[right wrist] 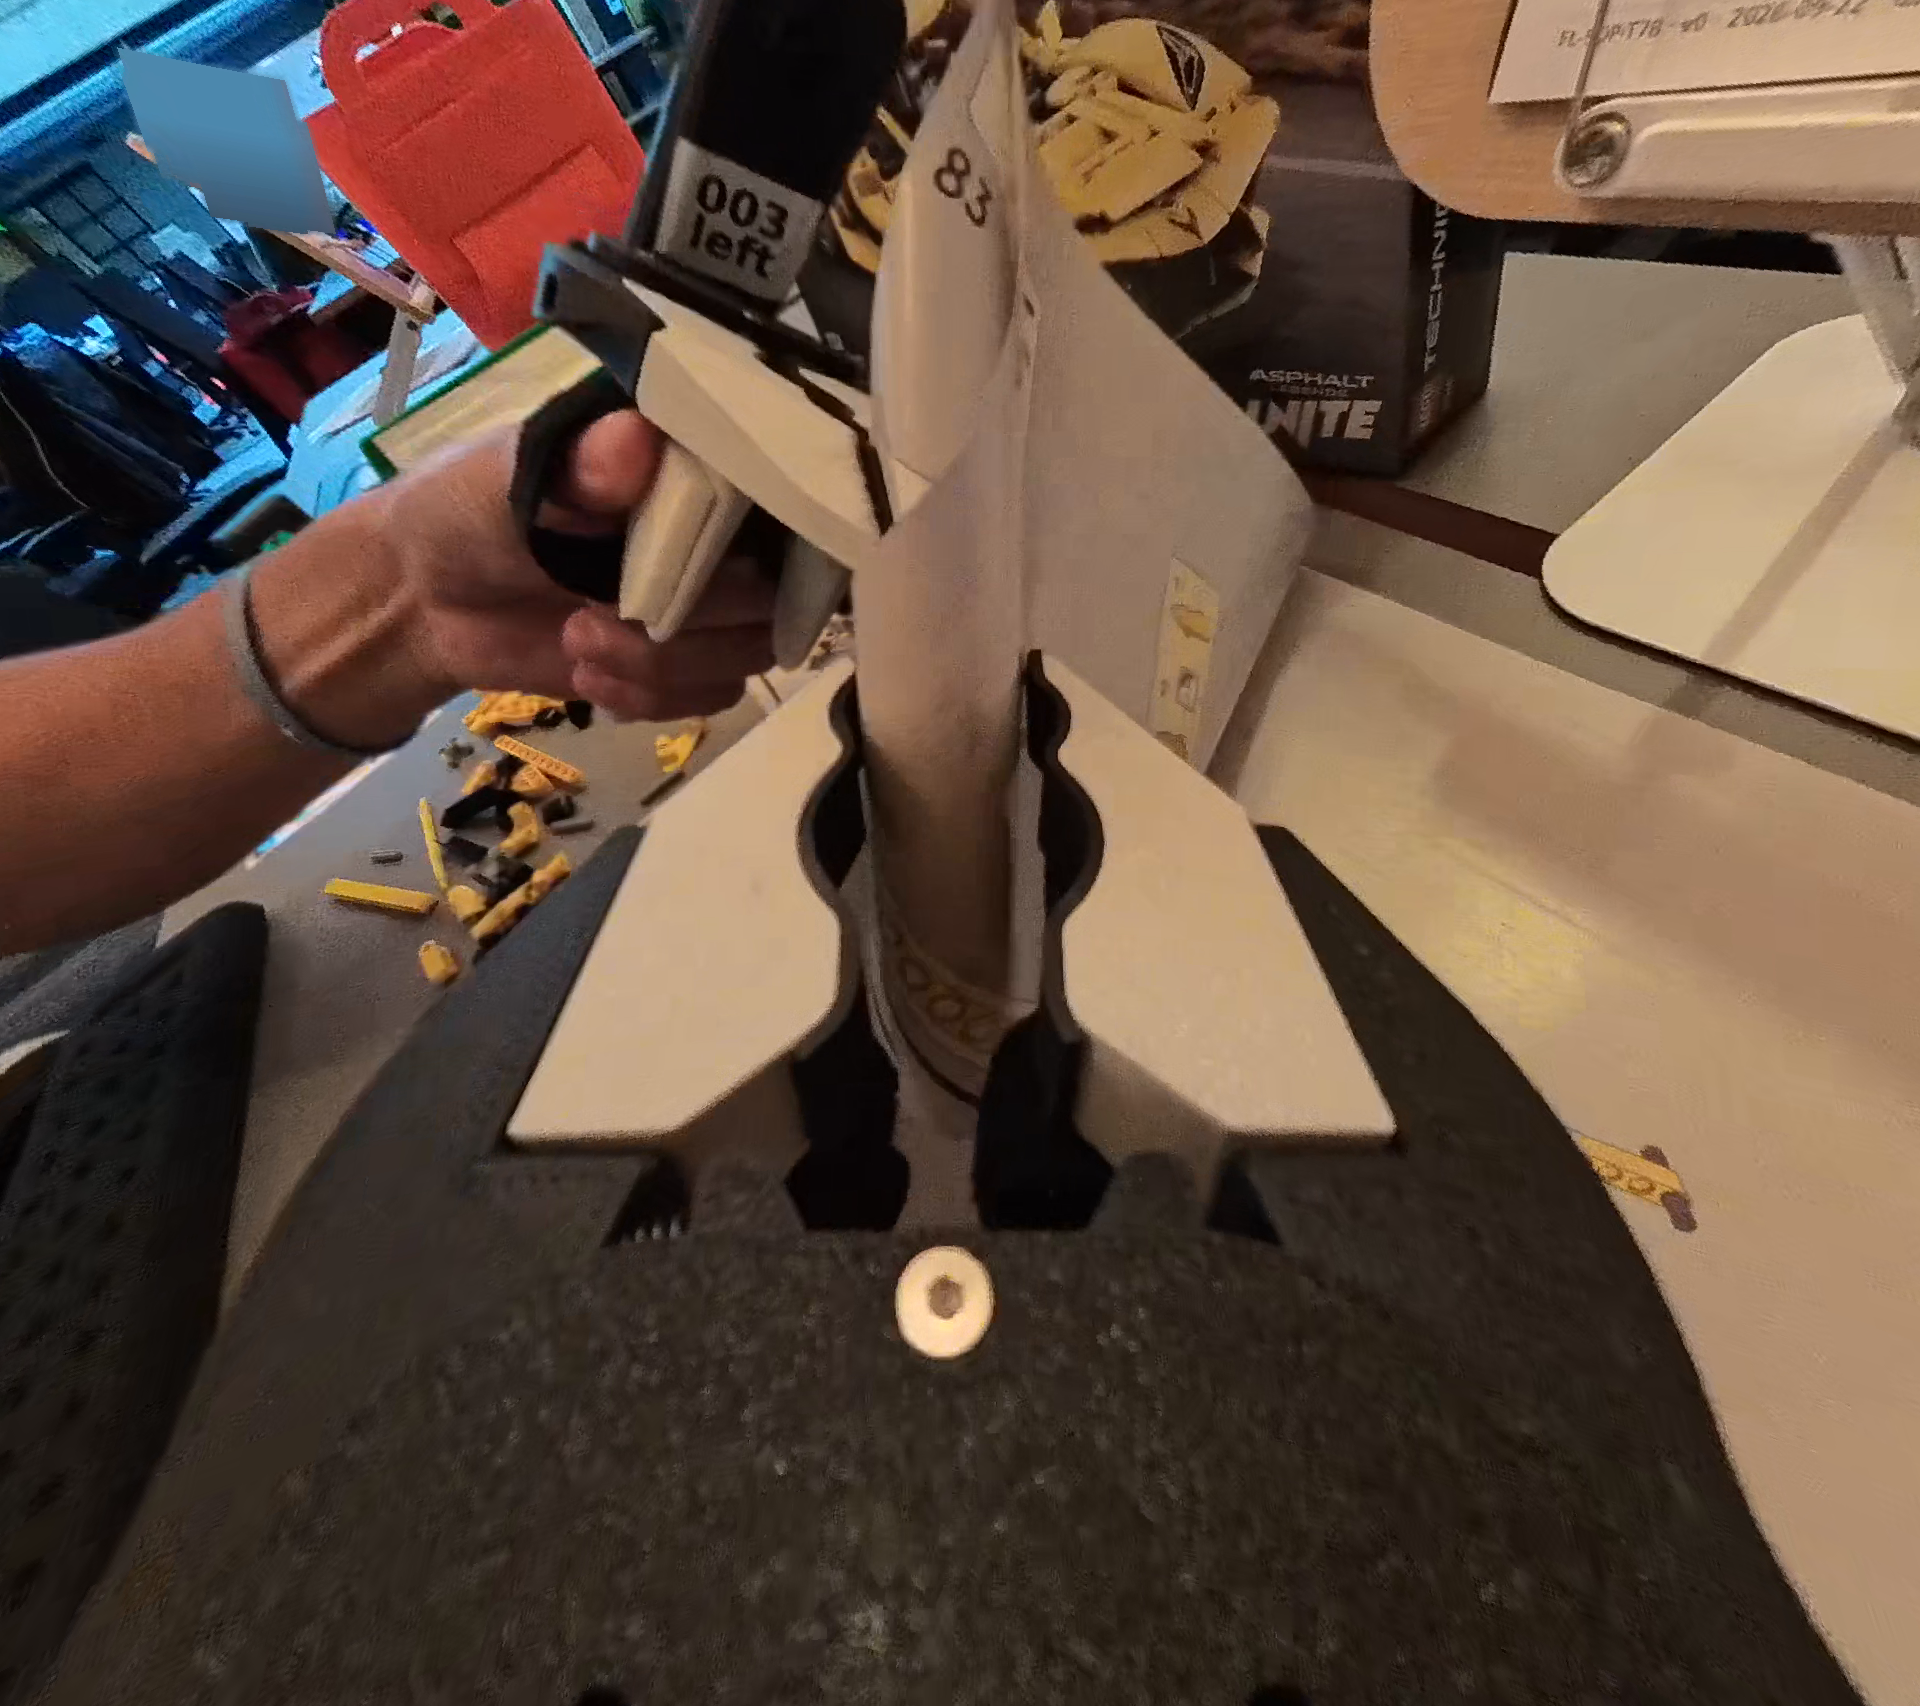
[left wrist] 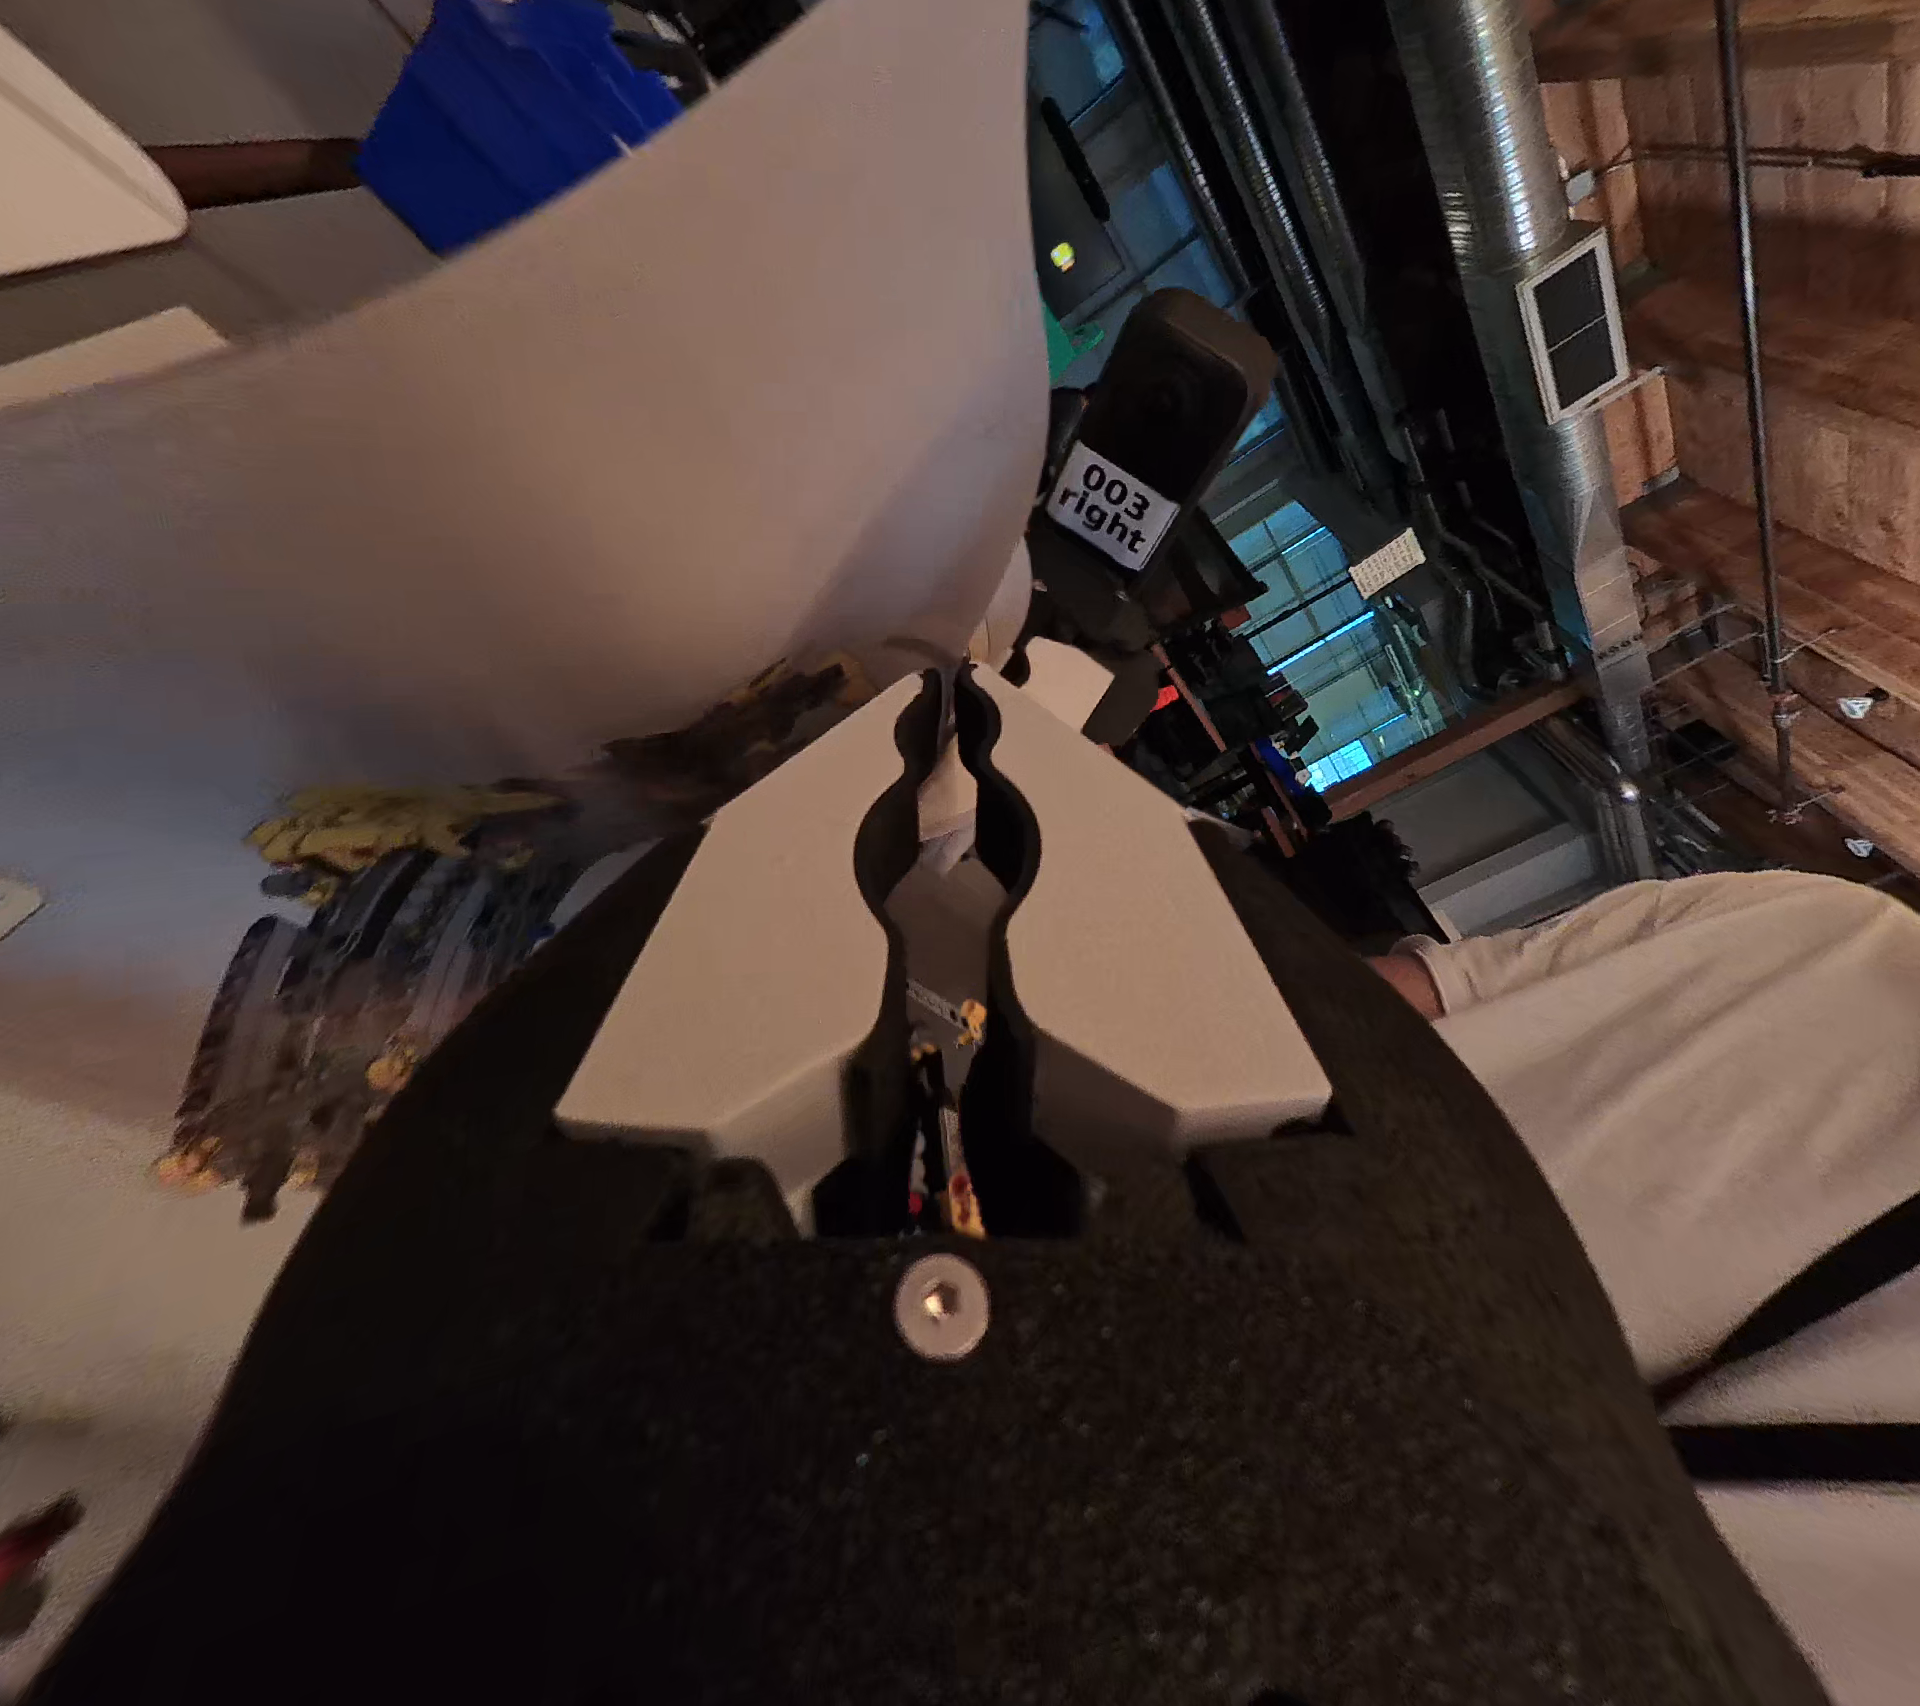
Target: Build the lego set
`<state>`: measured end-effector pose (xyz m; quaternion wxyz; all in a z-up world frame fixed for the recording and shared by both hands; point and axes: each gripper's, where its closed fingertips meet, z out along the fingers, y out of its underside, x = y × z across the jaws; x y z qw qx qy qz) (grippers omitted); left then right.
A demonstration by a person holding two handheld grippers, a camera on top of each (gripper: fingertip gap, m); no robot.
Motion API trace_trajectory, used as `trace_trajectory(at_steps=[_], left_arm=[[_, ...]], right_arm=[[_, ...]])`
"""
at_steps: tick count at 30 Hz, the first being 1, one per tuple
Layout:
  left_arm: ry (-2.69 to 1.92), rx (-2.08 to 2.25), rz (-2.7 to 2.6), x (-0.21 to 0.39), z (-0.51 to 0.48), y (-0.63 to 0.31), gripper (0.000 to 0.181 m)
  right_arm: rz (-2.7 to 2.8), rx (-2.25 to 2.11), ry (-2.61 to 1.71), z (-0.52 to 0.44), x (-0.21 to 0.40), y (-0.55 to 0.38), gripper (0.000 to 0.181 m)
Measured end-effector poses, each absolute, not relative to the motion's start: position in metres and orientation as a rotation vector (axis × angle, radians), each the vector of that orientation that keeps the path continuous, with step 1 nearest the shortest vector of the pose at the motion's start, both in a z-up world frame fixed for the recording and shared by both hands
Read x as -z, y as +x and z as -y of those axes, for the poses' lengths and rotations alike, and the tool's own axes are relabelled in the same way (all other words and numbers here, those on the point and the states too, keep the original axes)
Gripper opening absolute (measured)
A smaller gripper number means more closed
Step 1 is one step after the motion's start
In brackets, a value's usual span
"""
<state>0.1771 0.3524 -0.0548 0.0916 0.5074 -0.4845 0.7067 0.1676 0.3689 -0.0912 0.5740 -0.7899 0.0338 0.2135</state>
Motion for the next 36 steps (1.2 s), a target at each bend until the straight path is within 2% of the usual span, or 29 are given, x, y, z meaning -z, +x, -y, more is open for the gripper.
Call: trace_trajectory(at_steps=[6,18,19,21,23,25,27,30,33,36], left_arm=[[1.53,-2.134,1.475,0.065,-0.334,0.194,0.0],[1.589,-2.076,1.431,0.077,-0.34,0.205,0.0],[1.591,-2.074,1.429,0.078,-0.34,0.205,0.0],[1.602,-2.065,1.422,0.079,-0.341,0.205,0.0],[1.608,-2.063,1.413,0.079,-0.343,0.205,0.0],[1.615,-2.067,1.395,0.078,-0.346,0.203,0.0],[1.639,-2.043,1.38,0.077,-0.353,0.198,0.0],[1.738,-2.001,1.413,0.071,-0.389,0.177,0.0],[1.86,-2.006,1.447,0.055,-0.44,0.155,0.0],[1.83,-1.99,1.527,0.03,-0.441,0.151,0.0]], right_arm=[[-0.106,-0.506,-1.854,-0.355,0.096,0.182,0.032],[-0.278,-0.486,-1.768,-0.315,0.085,0.238,0.026],[-0.309,-0.46,-1.779,-0.311,0.087,0.246,0.027],[-0.433,-0.223,-1.867,-0.298,0.1,0.279,0.046],[-0.407,0.075,-1.95,-0.281,0.098,0.3,0.049],[-0.341,0.197,-1.964,-0.279,0.086,0.297,0.046],[-0.214,0.136,-1.954,-0.296,0.081,0.27,0.033],[-0.073,-0.064,-2.128,-0.319,0.124,0.227,0.029],[0.012,-0.065,-2.296,-0.33,0.17,0.215,0.018],[0.034,-0.063,-2.352,-0.343,0.19,0.215,0.006]])
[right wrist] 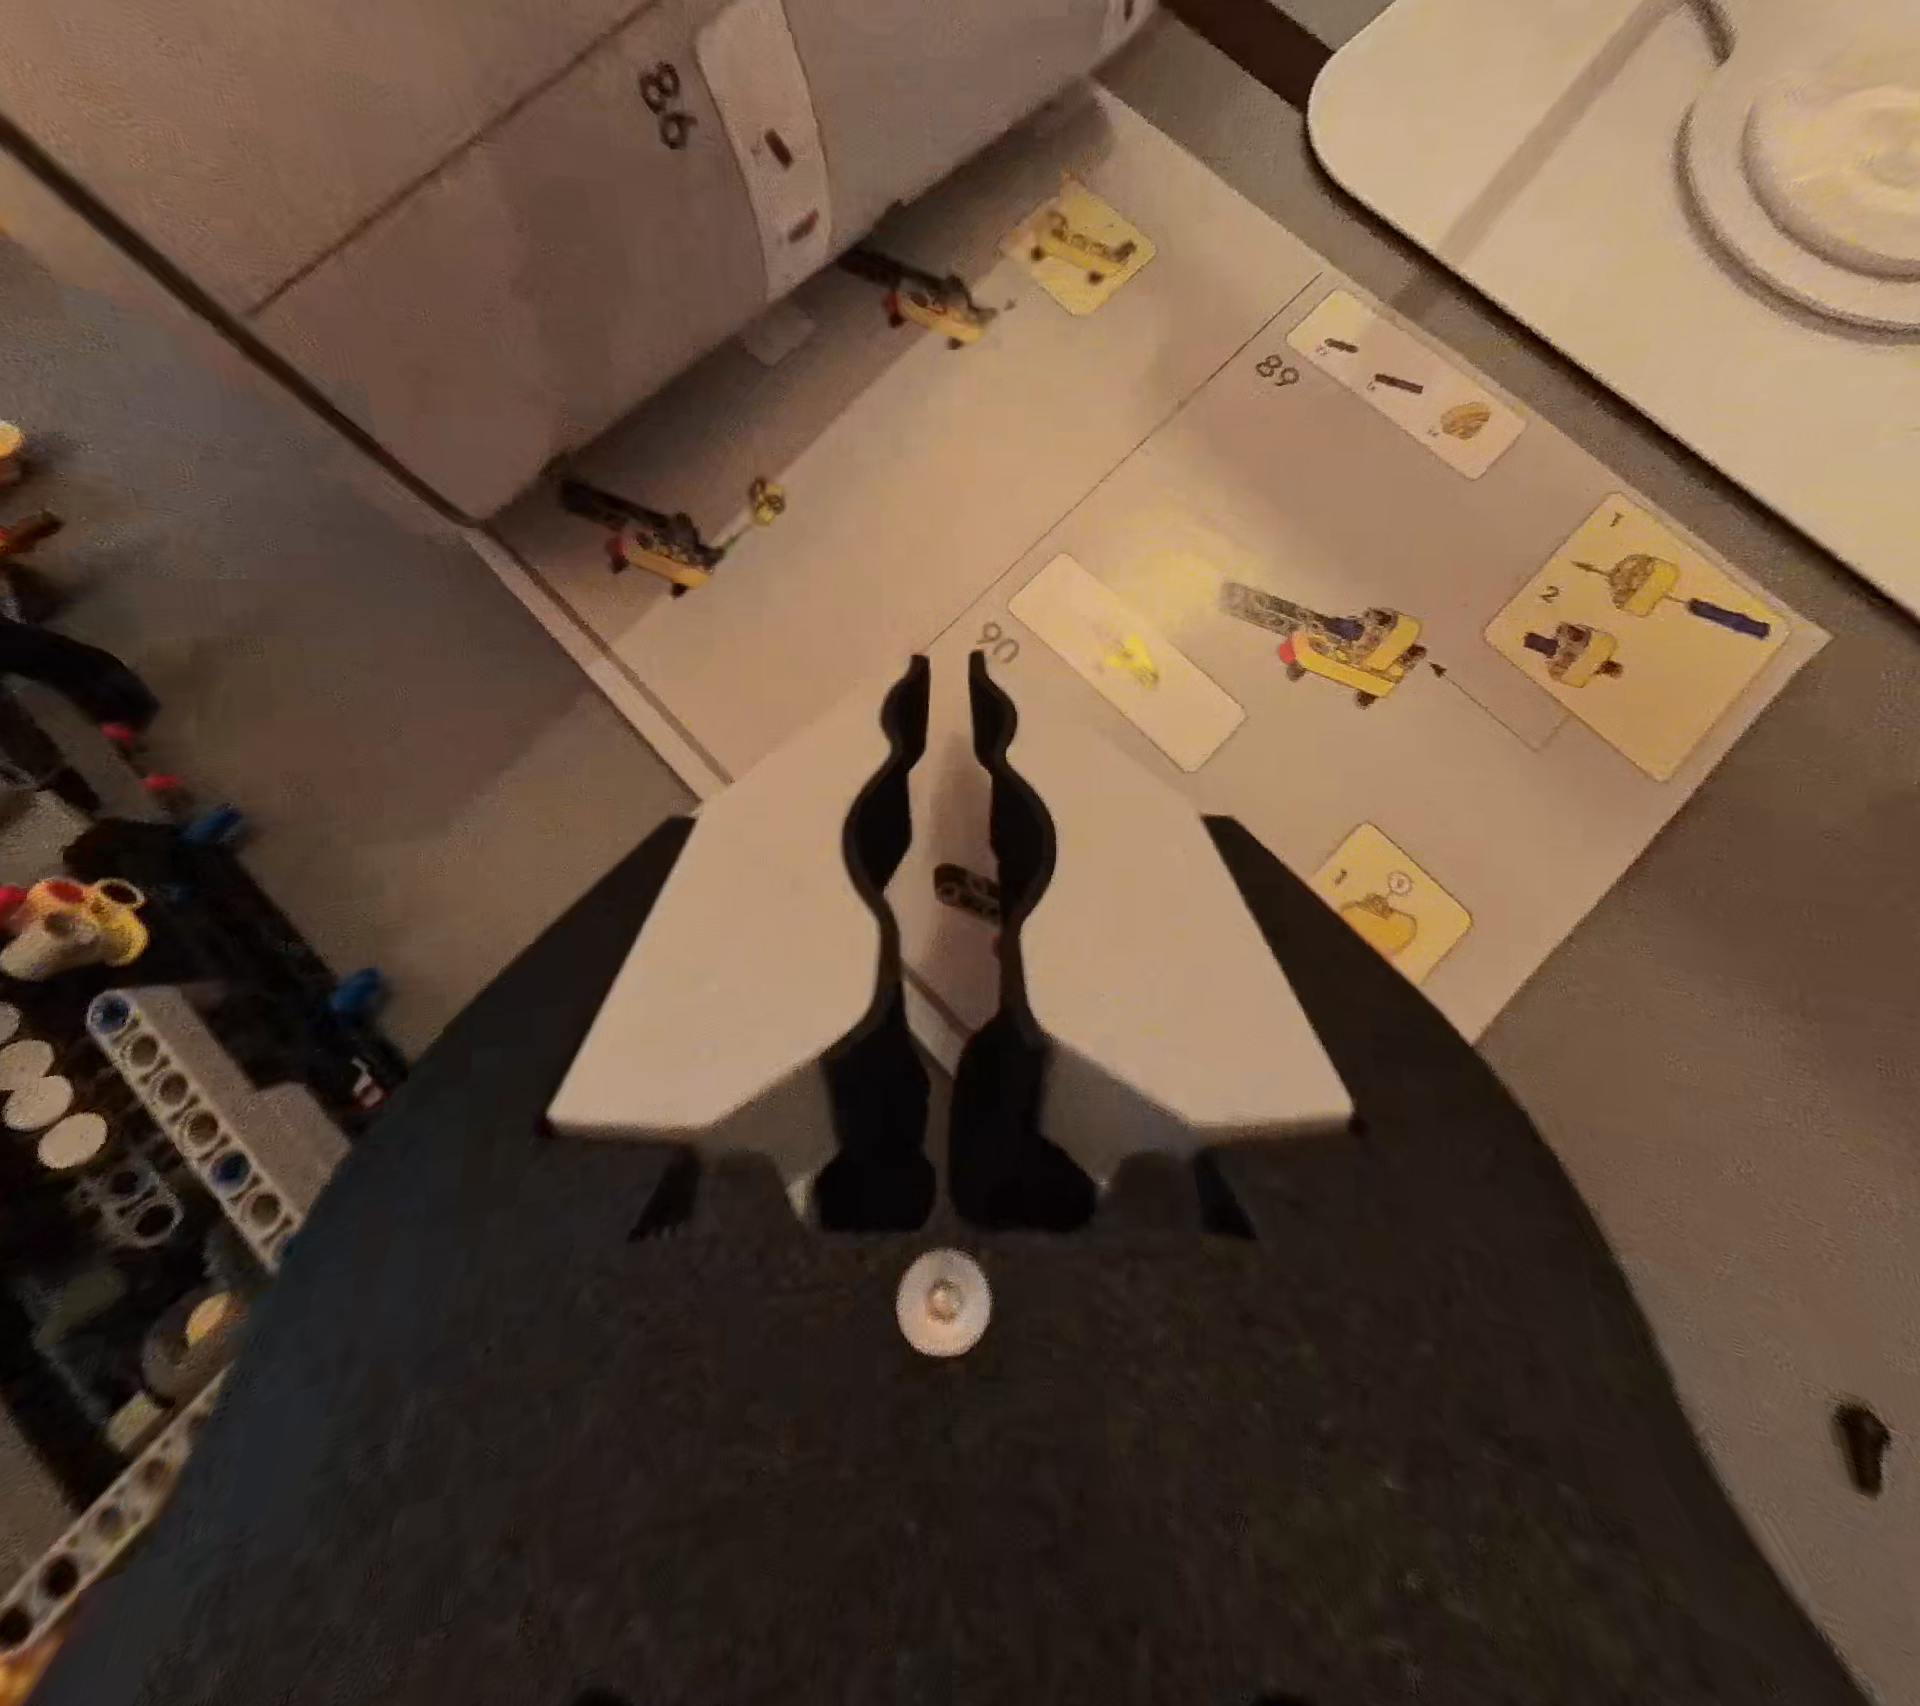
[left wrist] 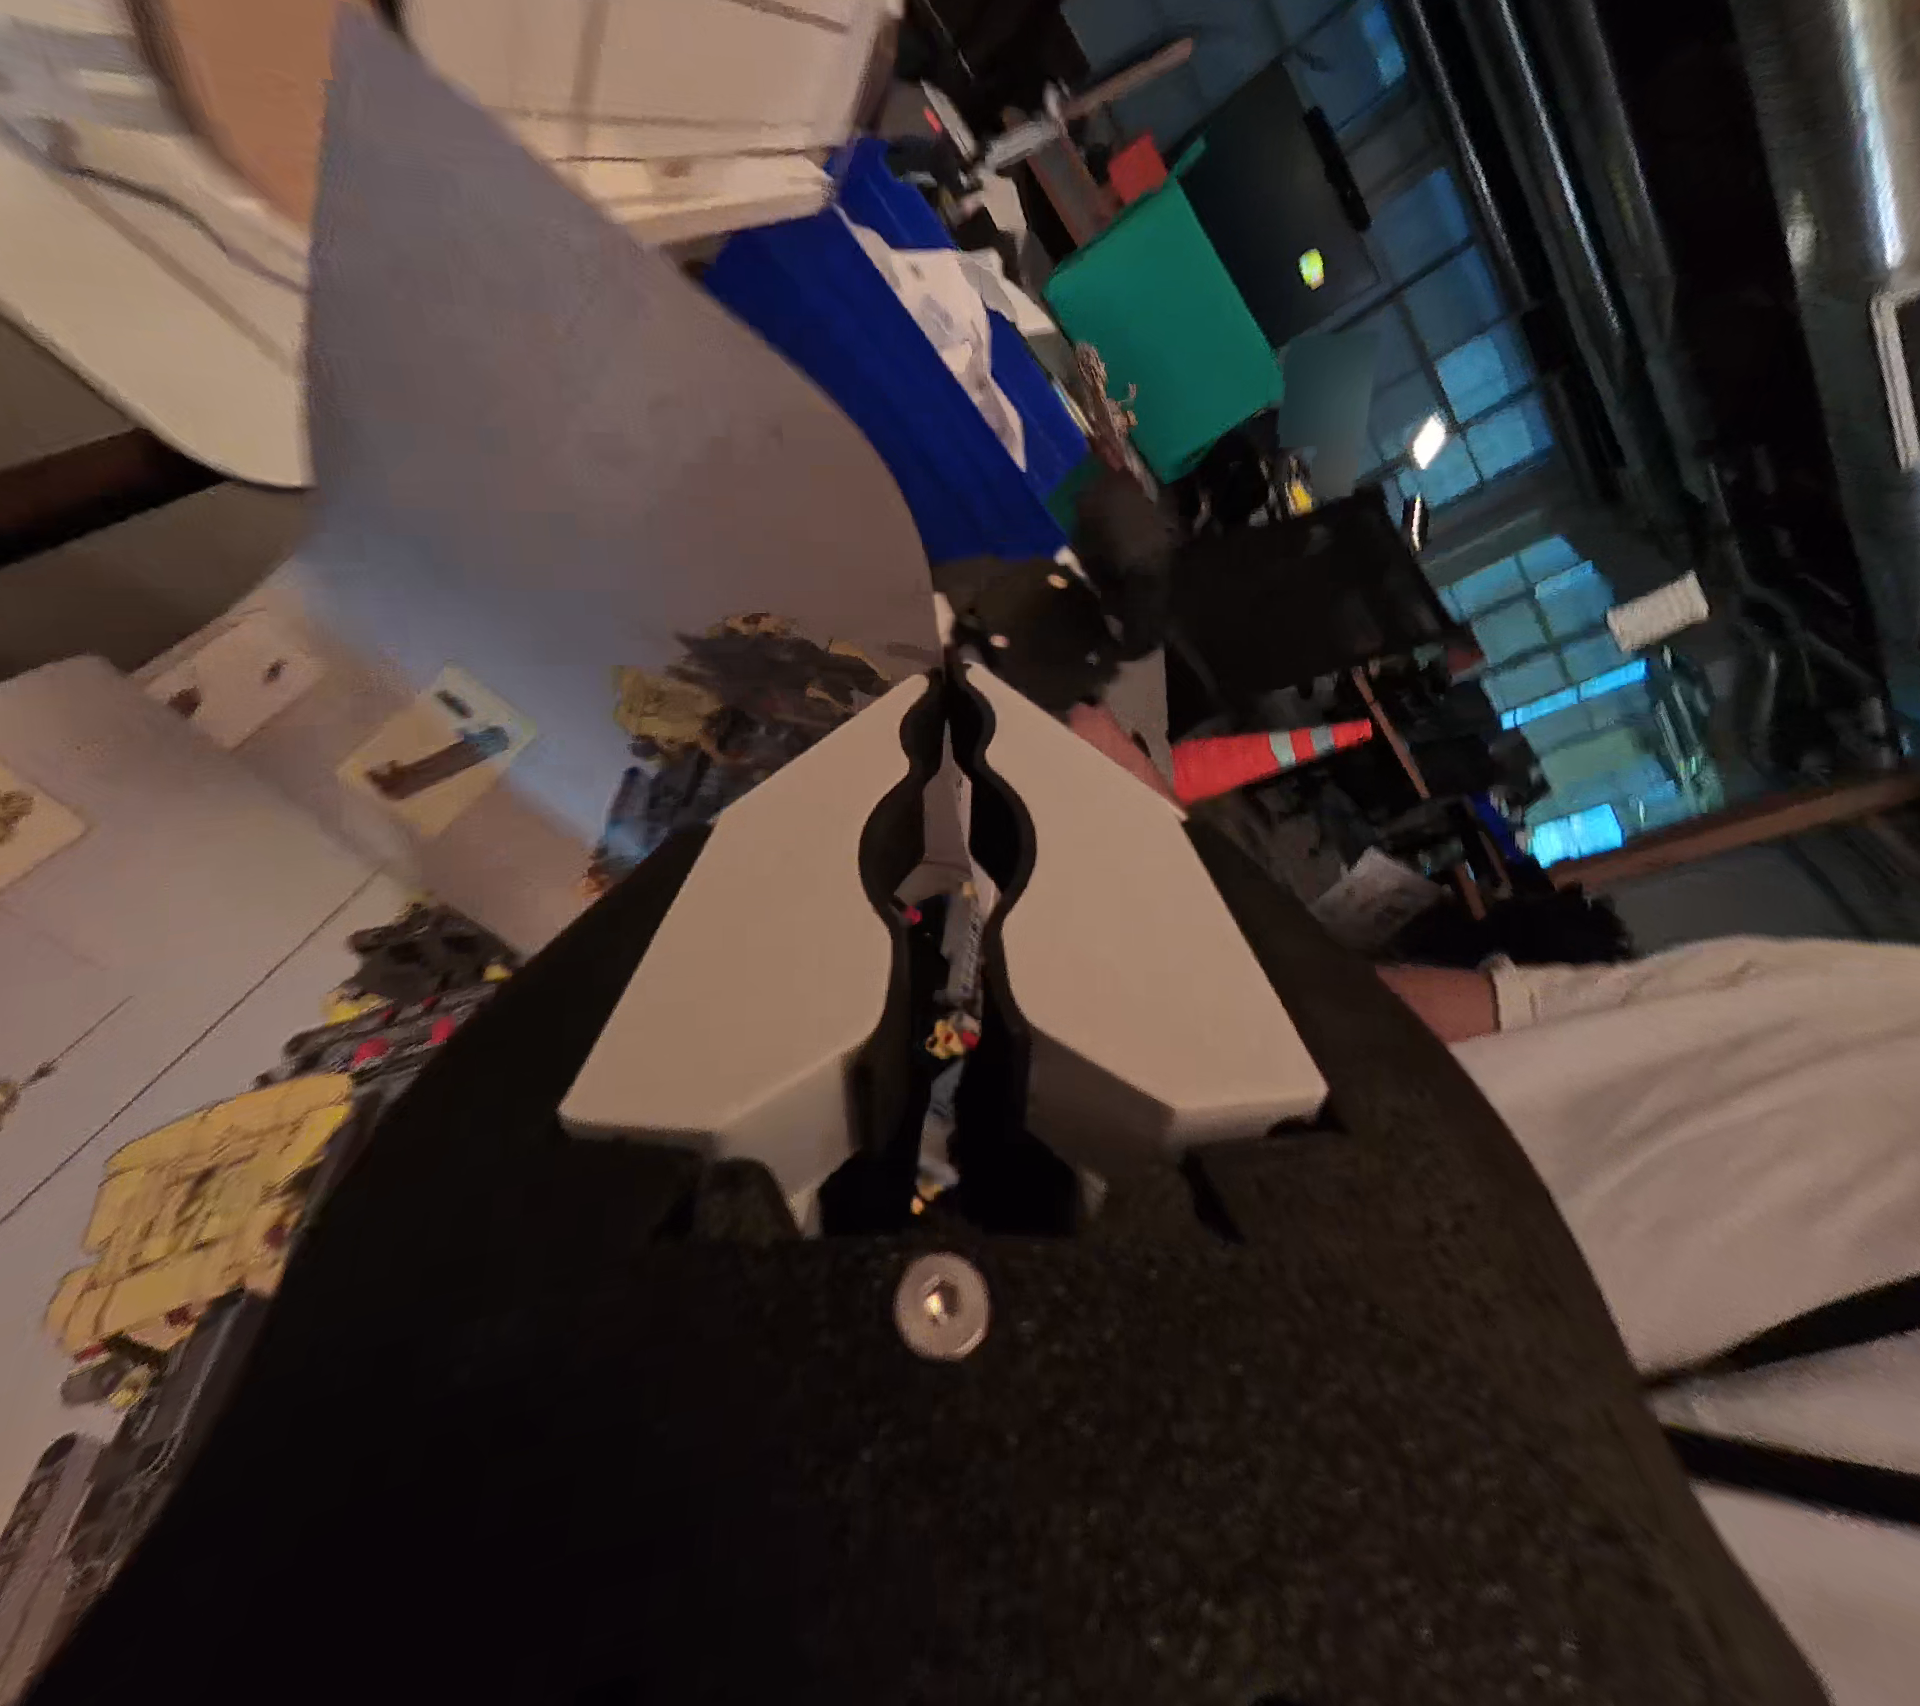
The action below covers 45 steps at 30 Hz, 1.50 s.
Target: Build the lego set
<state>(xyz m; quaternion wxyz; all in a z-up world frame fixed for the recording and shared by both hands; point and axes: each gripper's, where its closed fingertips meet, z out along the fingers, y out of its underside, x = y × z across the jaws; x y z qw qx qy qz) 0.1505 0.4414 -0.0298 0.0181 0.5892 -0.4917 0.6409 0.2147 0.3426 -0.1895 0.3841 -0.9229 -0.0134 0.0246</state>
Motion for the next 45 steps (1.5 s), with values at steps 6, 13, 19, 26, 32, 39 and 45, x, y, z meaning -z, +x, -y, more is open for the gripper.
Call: trace_trajectory(at_steps=[6,13,19,26,32,39,45], left_arm=[[1.815,-1.751,1.774,0.012,-0.438,0.13,0.0],[2.173,-1.495,1.748,0.052,-0.526,0.056,0.0],[2.389,-1.391,1.552,0.109,-0.575,-0.002,0.0],[2.498,-1.09,1.687,0.168,-0.583,-0.019,0.0],[2.551,-0.873,1.86,0.186,-0.583,-0.016,0.0],[2.557,-0.821,1.868,0.195,-0.583,-0.019,0.0],[2.582,-0.743,1.872,0.207,-0.589,-0.026,0.0]], right_arm=[[0.094,0.14,-2.424,-0.346,0.212,0.229,0.0],[0.003,0.176,-2.437,-0.342,0.212,0.241,0.0],[-0.024,0.155,-2.424,-0.342,0.213,0.24,0.0],[-0.027,0.181,-2.441,-0.346,0.213,0.241,0.0],[0.214,0.142,-2.462,-0.37,0.189,0.215,0.0],[0.814,-0.473,-2.151,-0.415,0.175,0.094,0.0],[0.953,-0.391,-2.255,-0.418,0.205,0.092,0.0]])
